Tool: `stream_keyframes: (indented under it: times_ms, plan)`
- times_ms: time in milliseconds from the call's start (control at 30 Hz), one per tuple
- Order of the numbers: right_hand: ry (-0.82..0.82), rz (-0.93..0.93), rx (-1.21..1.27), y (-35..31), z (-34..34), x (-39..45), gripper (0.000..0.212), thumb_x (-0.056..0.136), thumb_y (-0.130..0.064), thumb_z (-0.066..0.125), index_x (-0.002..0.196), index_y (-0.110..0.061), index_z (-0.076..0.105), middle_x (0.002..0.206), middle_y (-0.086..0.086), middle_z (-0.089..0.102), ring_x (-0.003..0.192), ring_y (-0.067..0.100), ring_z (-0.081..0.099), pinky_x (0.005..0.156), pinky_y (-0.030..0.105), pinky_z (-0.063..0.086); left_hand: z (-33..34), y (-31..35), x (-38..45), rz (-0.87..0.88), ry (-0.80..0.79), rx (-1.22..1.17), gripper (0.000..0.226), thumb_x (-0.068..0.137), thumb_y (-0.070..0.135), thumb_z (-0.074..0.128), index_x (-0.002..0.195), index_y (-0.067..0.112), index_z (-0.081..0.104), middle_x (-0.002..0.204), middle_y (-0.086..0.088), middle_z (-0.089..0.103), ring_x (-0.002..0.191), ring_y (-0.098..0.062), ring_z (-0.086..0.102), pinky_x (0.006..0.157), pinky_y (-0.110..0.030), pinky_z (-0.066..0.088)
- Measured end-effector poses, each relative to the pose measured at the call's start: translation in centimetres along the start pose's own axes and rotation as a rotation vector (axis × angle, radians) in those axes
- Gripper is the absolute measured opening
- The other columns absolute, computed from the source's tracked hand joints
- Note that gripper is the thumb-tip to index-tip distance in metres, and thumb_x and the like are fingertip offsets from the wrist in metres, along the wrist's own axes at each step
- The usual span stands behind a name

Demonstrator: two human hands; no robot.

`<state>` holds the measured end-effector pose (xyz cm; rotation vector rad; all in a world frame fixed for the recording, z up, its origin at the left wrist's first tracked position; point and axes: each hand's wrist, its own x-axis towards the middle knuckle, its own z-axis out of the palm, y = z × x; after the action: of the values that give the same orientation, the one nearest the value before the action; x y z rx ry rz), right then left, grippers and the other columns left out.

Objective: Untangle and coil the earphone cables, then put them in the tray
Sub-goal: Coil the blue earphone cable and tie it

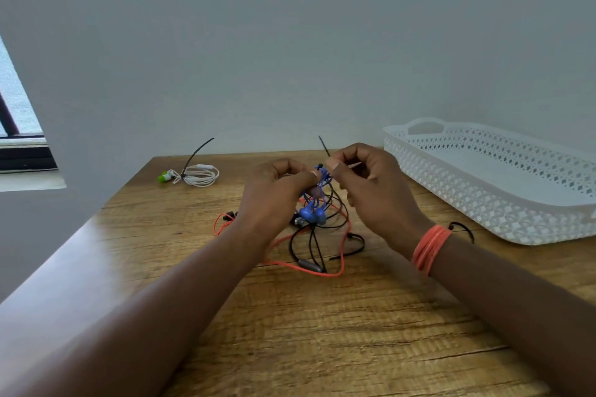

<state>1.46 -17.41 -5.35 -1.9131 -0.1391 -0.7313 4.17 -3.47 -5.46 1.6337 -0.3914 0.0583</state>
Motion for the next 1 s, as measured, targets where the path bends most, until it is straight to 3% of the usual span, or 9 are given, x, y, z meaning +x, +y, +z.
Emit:
stream_keyframes:
  times_ms: [67,167,333,500,667,867,1000]
  plan:
    - [-0.031,0.088,0.2,-0.2,-0.3,0.0,0.015,0.092,-0.015,0.062,0.077,-0.016,0.066,0.065,-0.007,0.059,0.057,0.003,0.05,0.05,0.017,0.039,0.0,0.3,-0.2,-0.047,-0.013,-0.065,0.025,0.09,0.014,0.063,0.065,0.012,0.061,0.067,-0.006,0.065,0.047,-0.005,0.051,0.047,-0.017,0.038]
    - [-0.103,0.199,0.404,-0.3,-0.5,0.0,0.012,0.094,-0.013,0.059,0.085,-0.008,0.065,0.078,0.015,0.054,0.058,0.012,0.045,0.043,0.021,0.034,0.2,0.9,-0.6,-0.111,-0.04,-0.227,0.026,0.093,0.007,0.057,0.066,0.007,0.054,0.059,-0.005,0.055,0.033,-0.004,0.043,0.033,-0.013,0.033]
    - [-0.166,0.258,0.546,-0.4,-0.6,0.1,0.01,0.094,-0.01,0.056,0.095,-0.002,0.063,0.088,0.011,0.064,0.057,0.011,0.048,0.042,0.019,0.033,0.3,1.2,-0.8,-0.144,-0.042,-0.242,0.015,0.093,0.012,0.053,0.08,0.007,0.057,0.047,0.004,0.055,0.033,-0.011,0.049,0.043,-0.023,0.037]
    - [-0.214,0.234,0.555,-0.4,-0.8,0.1,0.011,0.094,-0.012,0.055,0.094,-0.003,0.062,0.091,0.009,0.07,0.059,0.009,0.05,0.044,0.018,0.034,0.3,0.9,-0.7,-0.22,-0.041,-0.246,0.021,0.092,0.017,0.053,0.072,0.015,0.057,0.061,-0.001,0.052,0.035,-0.004,0.044,0.037,-0.017,0.036]
    - [-0.227,0.184,0.527,-0.5,-0.7,-0.1,0.008,0.092,-0.007,0.059,0.085,-0.005,0.061,0.09,0.013,0.069,0.068,0.02,0.058,0.045,0.021,0.043,0.1,0.3,-0.3,-0.214,-0.089,-0.16,0.021,0.092,0.024,0.053,0.072,0.023,0.057,0.067,0.006,0.057,0.05,-0.007,0.037,0.043,-0.021,0.029]
    - [-0.204,0.138,0.513,-0.6,-0.6,-0.2,0.008,0.09,-0.005,0.062,0.083,-0.001,0.061,0.086,0.019,0.07,0.071,0.019,0.065,0.063,0.03,0.058,-0.1,0.3,-0.3,-0.187,-0.101,-0.177,0.018,0.096,0.021,0.052,0.079,0.018,0.057,0.069,0.002,0.057,0.042,-0.003,0.042,0.033,-0.012,0.03]
    - [-0.194,0.076,0.375,-0.5,-0.7,-0.3,0.008,0.09,-0.005,0.063,0.084,-0.001,0.062,0.088,0.022,0.071,0.069,0.022,0.067,0.057,0.031,0.058,-0.2,0.4,-0.4,-0.173,-0.124,-0.153,0.016,0.098,0.016,0.05,0.083,0.014,0.055,0.063,0.001,0.054,0.032,-0.001,0.04,0.032,-0.01,0.03]
